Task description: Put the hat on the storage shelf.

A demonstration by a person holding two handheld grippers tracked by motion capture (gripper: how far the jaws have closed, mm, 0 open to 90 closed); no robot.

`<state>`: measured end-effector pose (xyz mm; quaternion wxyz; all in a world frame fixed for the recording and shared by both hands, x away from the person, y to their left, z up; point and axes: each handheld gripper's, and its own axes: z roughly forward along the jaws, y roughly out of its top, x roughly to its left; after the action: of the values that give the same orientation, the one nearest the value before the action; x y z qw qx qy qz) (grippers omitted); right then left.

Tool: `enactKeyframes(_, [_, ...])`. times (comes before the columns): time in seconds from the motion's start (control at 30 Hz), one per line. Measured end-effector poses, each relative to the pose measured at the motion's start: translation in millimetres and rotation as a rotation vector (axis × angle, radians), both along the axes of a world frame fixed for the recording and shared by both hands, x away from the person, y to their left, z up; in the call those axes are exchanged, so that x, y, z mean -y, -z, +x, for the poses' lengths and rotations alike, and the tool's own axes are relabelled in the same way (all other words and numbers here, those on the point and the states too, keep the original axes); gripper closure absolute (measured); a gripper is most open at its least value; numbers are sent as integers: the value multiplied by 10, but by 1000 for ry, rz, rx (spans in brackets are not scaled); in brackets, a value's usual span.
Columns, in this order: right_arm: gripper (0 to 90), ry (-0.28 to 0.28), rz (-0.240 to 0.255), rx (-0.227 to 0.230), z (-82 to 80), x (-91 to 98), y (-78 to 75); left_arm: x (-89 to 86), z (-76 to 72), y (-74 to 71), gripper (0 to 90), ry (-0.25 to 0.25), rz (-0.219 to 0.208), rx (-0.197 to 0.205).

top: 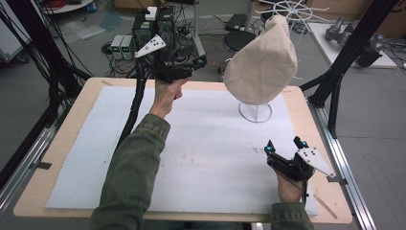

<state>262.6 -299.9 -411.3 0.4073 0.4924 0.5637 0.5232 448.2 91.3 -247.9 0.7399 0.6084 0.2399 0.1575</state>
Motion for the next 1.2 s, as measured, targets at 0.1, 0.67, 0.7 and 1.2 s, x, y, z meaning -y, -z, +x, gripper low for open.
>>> enactKeyframes(0.1, [57, -1, -2, 0, 1, -3, 0, -94, -71, 32, 201, -47, 25, 18])
enactKeyframes(0.67, [57, -10, -7, -1, 9, -33, 1, -640, -525, 287, 196, -188, 72, 58])
enactKeyframes(0.7, [57, -10, -8, 0, 10, -33, 0, -660, -542, 305, 196, -196, 73, 59])
enactKeyframes(1.2, [57, -12, -3, -3, 9, -40, -2, -1058, -798, 603, 201, -310, 67, 31])
